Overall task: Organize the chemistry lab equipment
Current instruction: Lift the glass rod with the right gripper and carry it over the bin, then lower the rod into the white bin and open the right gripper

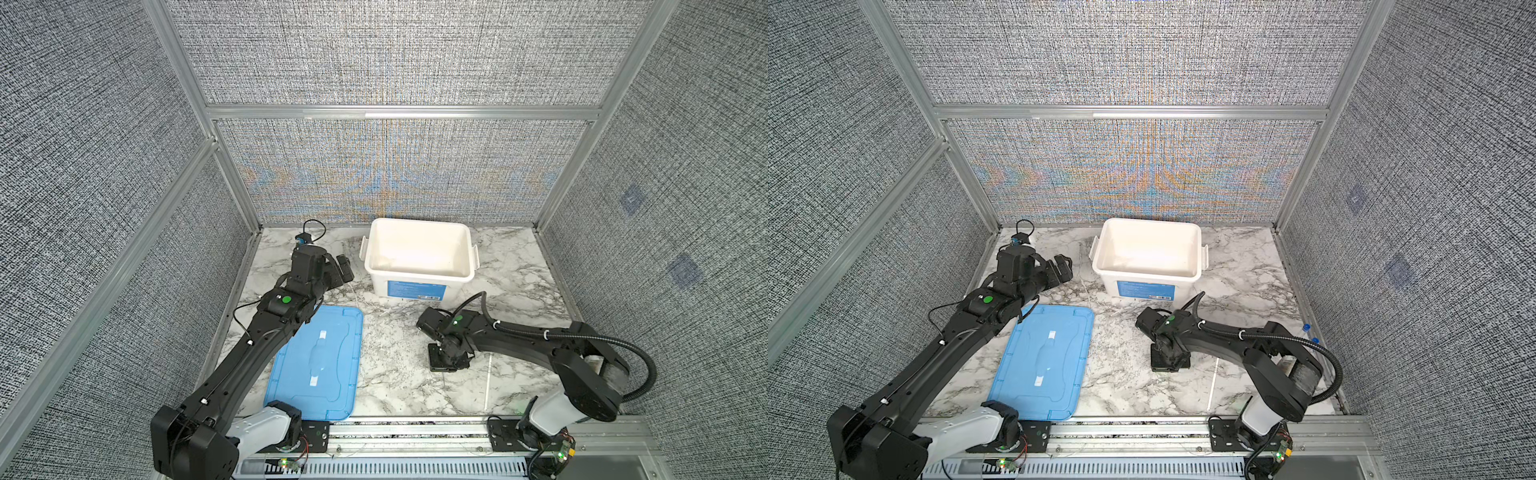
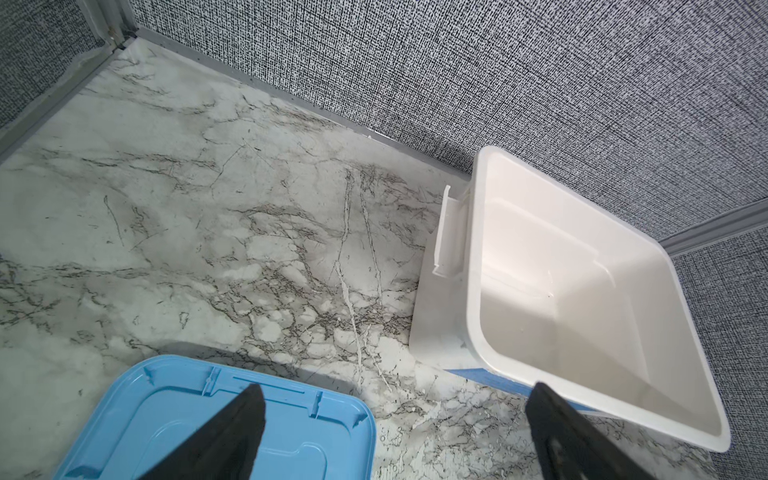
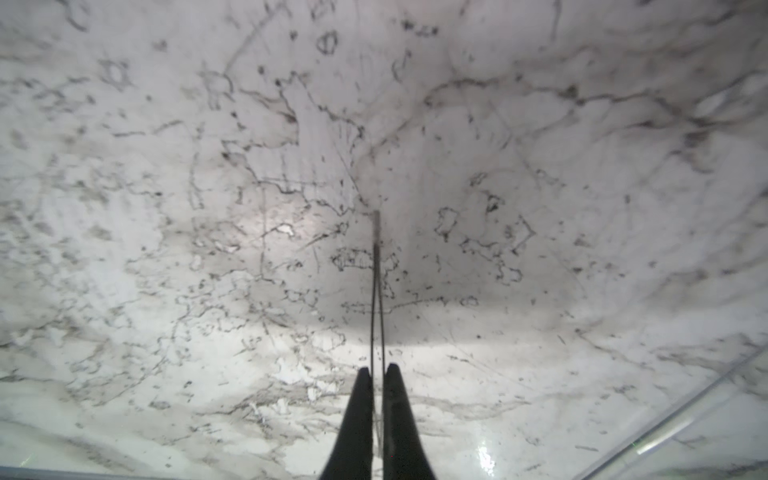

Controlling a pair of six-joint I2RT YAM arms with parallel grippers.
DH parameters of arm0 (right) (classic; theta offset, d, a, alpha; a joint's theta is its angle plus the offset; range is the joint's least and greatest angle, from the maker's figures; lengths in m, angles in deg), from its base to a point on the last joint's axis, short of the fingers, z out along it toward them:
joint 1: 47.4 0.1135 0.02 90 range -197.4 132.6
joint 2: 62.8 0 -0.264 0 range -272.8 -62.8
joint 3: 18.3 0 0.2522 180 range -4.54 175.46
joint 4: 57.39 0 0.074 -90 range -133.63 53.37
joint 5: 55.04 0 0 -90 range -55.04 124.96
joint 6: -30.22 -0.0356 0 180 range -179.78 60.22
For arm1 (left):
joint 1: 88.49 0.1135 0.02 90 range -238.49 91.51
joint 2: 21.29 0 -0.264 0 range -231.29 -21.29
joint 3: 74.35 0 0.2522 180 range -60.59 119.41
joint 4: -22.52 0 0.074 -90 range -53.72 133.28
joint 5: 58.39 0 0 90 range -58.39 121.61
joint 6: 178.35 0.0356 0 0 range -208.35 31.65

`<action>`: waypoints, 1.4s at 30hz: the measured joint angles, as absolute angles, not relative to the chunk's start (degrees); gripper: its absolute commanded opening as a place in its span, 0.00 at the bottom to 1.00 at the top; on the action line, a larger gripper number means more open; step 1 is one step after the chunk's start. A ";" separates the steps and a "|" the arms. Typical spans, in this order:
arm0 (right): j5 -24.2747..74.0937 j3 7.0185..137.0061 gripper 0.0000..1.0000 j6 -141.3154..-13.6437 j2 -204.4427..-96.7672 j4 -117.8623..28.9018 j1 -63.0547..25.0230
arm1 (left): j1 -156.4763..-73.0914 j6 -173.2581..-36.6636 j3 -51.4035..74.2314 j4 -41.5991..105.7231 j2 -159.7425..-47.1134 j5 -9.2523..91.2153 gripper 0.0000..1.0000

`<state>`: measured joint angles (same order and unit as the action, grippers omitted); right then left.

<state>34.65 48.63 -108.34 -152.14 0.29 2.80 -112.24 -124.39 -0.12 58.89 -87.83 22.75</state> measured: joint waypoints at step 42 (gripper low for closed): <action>26.80 119.44 0.00 -46.20 -184.32 16.40 -18.82 | -111.96 -123.77 -1.89 62.08 -80.42 16.82 0.99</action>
<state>26.80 119.44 -46.20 -184.32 16.40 -18.82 -111.96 -123.77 -1.89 62.08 -80.42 16.82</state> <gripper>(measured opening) 0.048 0.991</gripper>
